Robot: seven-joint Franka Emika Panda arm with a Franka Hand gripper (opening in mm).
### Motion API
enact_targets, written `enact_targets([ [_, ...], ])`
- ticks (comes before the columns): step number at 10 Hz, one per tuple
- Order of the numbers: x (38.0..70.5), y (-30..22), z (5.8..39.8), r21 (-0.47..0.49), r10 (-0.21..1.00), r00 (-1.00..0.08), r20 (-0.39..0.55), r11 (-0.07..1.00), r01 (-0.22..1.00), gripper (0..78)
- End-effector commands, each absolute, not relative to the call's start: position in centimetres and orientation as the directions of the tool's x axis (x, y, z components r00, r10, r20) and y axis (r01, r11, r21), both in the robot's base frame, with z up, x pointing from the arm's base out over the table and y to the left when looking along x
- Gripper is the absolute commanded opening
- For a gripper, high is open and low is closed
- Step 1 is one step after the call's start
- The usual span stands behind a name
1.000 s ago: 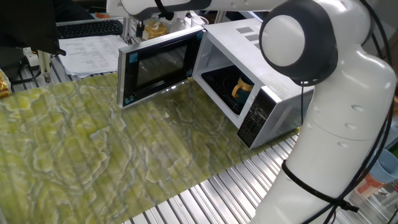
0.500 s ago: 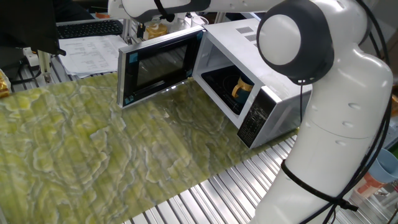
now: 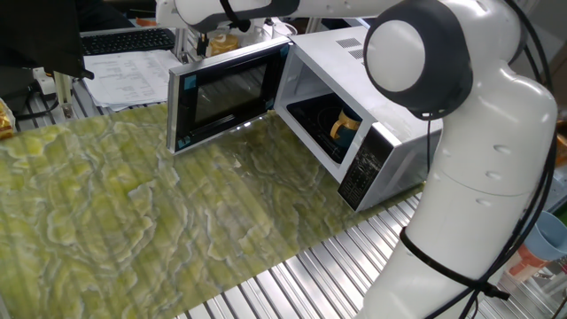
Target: Put the bowl into the microwave
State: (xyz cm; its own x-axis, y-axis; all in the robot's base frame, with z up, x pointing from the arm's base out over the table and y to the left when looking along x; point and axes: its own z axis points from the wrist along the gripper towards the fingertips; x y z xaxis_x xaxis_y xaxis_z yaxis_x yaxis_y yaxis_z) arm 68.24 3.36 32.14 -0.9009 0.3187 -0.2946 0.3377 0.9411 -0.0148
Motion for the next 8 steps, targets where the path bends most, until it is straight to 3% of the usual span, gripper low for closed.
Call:
enact_targets([
  [1,68.1,3.3,31.7,-0.089,0.281,-0.919,-0.278,0.945,0.315,1.1],
  [6,67.0,2.8,30.7,-0.152,0.245,-0.939,-0.244,0.946,0.286,1.1],
  [8,66.1,1.9,30.9,-0.222,0.212,-0.956,-0.201,0.941,0.255,1.1],
])
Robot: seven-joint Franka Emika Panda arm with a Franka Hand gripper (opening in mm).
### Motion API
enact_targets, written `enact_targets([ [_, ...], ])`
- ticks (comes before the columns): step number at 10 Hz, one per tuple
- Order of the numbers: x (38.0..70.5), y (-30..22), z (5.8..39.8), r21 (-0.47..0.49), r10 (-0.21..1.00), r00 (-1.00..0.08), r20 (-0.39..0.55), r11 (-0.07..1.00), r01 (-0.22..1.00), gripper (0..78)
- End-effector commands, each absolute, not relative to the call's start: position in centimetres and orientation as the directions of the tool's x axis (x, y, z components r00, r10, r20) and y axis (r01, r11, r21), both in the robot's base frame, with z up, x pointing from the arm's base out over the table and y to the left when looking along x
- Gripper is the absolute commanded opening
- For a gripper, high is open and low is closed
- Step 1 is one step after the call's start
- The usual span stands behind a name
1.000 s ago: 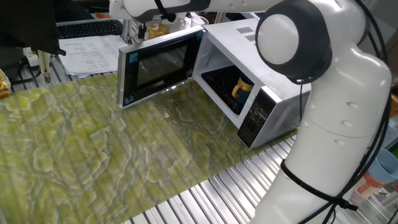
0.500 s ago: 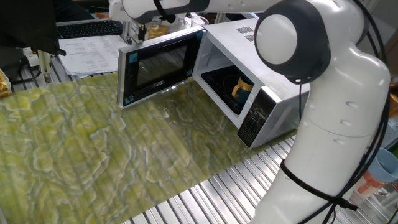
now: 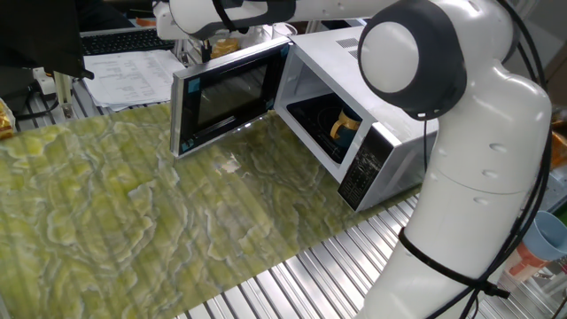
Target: Put the bowl into the microwave
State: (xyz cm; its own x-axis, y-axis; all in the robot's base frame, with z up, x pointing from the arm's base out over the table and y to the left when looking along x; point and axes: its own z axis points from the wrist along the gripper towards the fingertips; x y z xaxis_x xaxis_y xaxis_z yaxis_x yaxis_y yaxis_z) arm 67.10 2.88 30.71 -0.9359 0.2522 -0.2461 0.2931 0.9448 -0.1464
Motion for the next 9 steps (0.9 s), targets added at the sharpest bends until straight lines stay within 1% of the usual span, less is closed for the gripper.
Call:
enact_targets([
  [1,65.8,1.4,31.0,-0.247,0.203,-0.961,-0.189,0.937,0.247,1.1],
  [4,64.6,-0.6,30.2,-0.291,0.188,-0.969,-0.157,0.929,0.227,1.1],
  [7,63.3,-2.0,29.0,-0.390,0.162,-0.978,-0.133,0.899,0.202,1.1],
  [9,62.5,-3.3,28.3,-0.405,0.146,-0.981,-0.128,0.895,0.186,1.1],
])
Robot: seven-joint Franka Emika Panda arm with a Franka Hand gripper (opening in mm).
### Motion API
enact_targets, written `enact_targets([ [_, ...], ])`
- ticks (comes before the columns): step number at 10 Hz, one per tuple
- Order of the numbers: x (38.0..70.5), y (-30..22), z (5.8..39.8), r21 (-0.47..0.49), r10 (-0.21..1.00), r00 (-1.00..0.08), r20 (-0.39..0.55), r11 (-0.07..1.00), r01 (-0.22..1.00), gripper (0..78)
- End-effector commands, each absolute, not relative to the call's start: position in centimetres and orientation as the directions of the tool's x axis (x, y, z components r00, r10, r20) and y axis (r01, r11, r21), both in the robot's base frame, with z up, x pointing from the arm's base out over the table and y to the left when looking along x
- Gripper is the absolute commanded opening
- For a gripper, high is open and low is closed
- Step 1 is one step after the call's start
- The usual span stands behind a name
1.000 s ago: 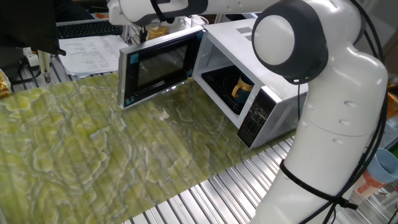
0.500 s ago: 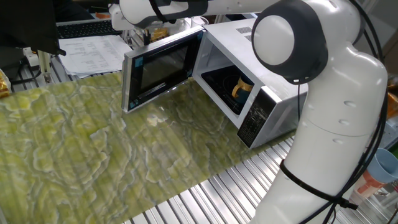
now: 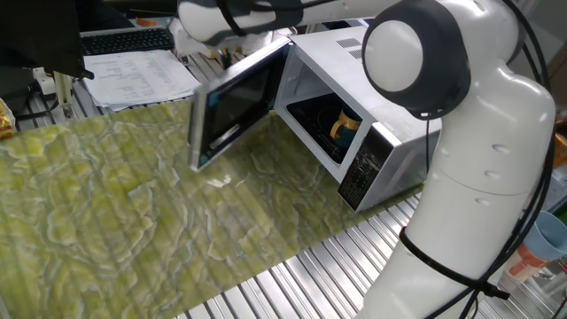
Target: Put the bowl into the microwave
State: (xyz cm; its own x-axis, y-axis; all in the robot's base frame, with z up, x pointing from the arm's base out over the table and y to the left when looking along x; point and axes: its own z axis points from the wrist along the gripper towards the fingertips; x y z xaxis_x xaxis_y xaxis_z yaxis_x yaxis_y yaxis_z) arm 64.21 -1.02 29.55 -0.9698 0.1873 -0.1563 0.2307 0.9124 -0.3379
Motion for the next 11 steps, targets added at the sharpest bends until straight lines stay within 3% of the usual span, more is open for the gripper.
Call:
enact_targets([
  [1,62.3,-3.9,28.0,-0.408,0.144,-0.981,-0.127,0.894,0.183,1.1],
  [5,60.6,-6.9,28.0,-0.517,0.110,-0.991,-0.078,0.845,0.135,1.1],
  [8,60.2,-6.7,27.9,-0.450,0.188,-0.981,-0.054,0.872,0.193,1.1],
  [11,59.1,-6.6,28.3,-0.468,0.204,-0.979,-0.016,0.864,0.188,1.1],
])
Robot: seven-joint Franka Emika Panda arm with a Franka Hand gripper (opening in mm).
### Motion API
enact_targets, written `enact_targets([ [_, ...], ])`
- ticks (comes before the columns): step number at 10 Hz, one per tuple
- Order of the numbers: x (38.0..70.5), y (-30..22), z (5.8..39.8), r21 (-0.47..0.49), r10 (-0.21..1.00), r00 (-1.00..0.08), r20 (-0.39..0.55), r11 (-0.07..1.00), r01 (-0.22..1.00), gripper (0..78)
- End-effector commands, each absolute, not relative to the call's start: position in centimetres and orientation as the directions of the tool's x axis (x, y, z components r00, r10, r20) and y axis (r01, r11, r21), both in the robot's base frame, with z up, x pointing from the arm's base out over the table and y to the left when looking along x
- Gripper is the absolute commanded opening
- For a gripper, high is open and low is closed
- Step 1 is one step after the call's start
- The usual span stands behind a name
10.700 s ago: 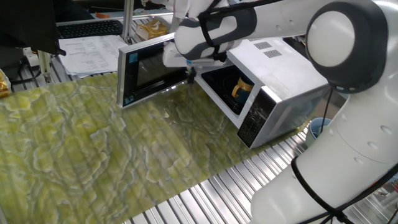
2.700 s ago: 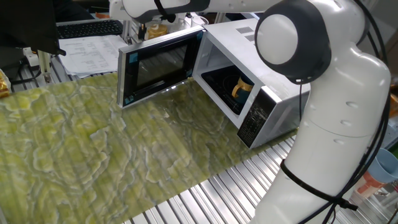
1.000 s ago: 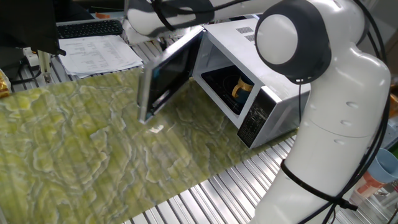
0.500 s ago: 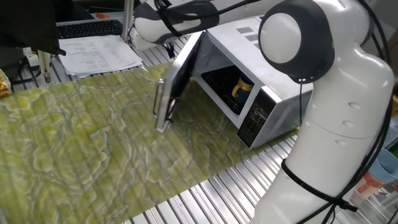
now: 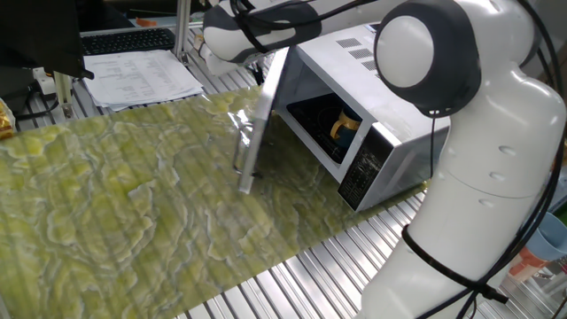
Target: Put the bowl into the microwave
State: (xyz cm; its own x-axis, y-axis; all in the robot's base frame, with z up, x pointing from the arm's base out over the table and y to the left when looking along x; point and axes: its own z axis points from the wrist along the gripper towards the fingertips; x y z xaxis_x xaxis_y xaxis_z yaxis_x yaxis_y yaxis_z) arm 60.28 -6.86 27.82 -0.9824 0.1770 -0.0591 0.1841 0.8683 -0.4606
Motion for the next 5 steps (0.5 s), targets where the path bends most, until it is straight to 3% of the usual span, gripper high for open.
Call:
enact_targets([
  [1,59.0,-6.7,28.5,-0.478,0.198,-0.980,-0.009,0.860,0.178,1.1],
  [3,58.7,-7.5,28.4,-0.549,0.154,-0.988,-0.002,0.826,0.130,1.1],
  [5,58.6,-7.8,28.3,-0.562,0.148,-0.989,0.001,0.818,0.122,1.1],
])
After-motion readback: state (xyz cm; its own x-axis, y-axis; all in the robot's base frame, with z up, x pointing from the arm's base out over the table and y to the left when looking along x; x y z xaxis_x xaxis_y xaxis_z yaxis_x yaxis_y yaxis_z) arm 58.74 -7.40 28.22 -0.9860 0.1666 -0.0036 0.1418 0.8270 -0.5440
